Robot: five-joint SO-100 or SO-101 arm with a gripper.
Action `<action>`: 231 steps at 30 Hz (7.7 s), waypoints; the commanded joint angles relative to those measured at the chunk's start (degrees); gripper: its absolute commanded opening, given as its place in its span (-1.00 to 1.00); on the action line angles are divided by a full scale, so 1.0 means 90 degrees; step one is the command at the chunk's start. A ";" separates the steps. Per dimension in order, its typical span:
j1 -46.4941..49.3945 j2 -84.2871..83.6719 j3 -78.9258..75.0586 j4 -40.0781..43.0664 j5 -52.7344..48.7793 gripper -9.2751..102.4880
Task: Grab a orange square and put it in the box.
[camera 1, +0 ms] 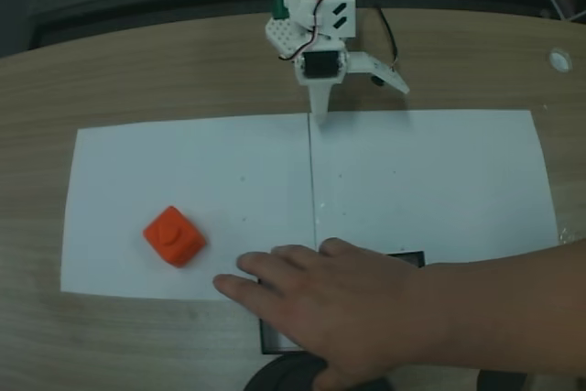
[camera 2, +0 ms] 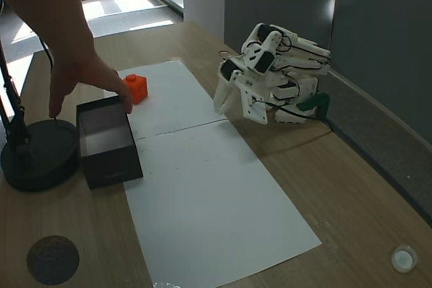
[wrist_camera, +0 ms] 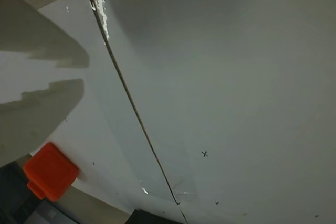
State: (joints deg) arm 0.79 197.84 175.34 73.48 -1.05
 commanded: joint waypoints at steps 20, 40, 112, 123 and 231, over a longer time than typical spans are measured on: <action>-0.0010 0.0127 -0.0381 0.0068 0.0010 -0.84; -0.0078 0.0127 -0.0381 0.0068 0.0000 -0.84; 0.3574 -1.7393 -1.6904 0.2207 -0.0225 -0.52; 0.2402 -1.4756 -1.9082 0.2852 -0.0479 -0.71; 0.0127 0.0049 -0.1016 -0.0889 -0.0615 -0.84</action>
State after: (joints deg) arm 1.67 197.75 165.15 66.53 -6.94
